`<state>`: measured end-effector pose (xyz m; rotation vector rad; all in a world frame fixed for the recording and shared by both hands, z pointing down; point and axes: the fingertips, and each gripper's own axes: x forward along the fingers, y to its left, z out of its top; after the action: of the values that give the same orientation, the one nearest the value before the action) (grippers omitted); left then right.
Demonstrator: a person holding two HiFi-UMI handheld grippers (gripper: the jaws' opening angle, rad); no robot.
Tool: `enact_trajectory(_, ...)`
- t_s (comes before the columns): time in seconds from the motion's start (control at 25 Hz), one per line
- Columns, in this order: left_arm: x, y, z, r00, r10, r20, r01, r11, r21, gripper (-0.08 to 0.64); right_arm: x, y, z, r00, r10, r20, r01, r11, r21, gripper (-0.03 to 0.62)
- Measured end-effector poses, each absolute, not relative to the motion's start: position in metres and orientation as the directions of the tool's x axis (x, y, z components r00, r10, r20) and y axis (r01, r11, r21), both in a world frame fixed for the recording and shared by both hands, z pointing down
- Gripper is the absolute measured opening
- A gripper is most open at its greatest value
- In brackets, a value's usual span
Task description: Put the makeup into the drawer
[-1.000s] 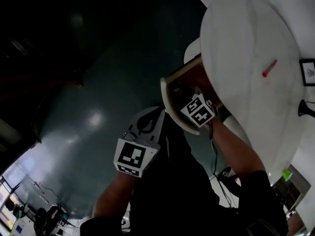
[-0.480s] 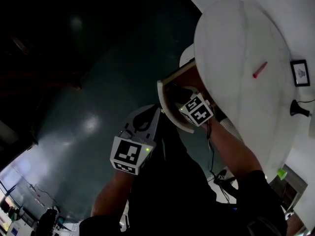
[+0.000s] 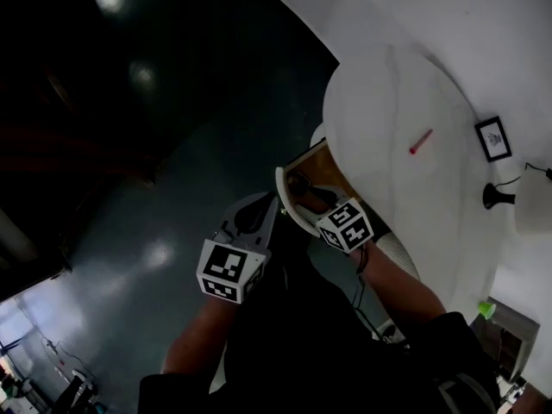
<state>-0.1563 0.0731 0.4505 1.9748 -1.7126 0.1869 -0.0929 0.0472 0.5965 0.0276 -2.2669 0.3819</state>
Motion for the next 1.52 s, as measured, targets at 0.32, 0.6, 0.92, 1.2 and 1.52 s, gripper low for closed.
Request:
enact_trajectory(0.32,-0.154,0.078,0.392,0.22,-0.907,0.36,-0.956,-0.126,0.266,0.012,-0.089,0.037,0.5,-0.769,-0.032,0.638,-0.244,0.938,-0.247,0.173)
enact_trajectory(0.6,-0.155,0.09,0.356,0.246,-0.921,0.303,-0.954,-0.174,0.245,0.012,-0.073,0.025,0.439,-0.799,-0.166,0.577,-0.318,0.932,-0.173,0.13)
enact_trajectory(0.92,-0.155,0.092,0.333,0.298,-0.921,0.251,-0.946,-0.25,0.207,0.012,-0.055,0.026,0.38,-0.835,-0.272,0.478,-0.378,0.916,-0.138,0.058)
enact_trajectory(1.2,-0.145,0.076,0.32,0.341,-0.915,0.217,-0.934,-0.303,0.189,0.012,-0.022,0.012,0.355,-0.83,-0.343,0.441,-0.43,0.896,-0.114,0.029)
enact_trajectory(1.52,-0.111,0.026,0.321,0.361,-0.903,0.232,-0.929,-0.326,0.174,0.012,0.019,-0.039,0.356,-0.81,-0.378,0.449,-0.471,0.875,-0.114,0.026)
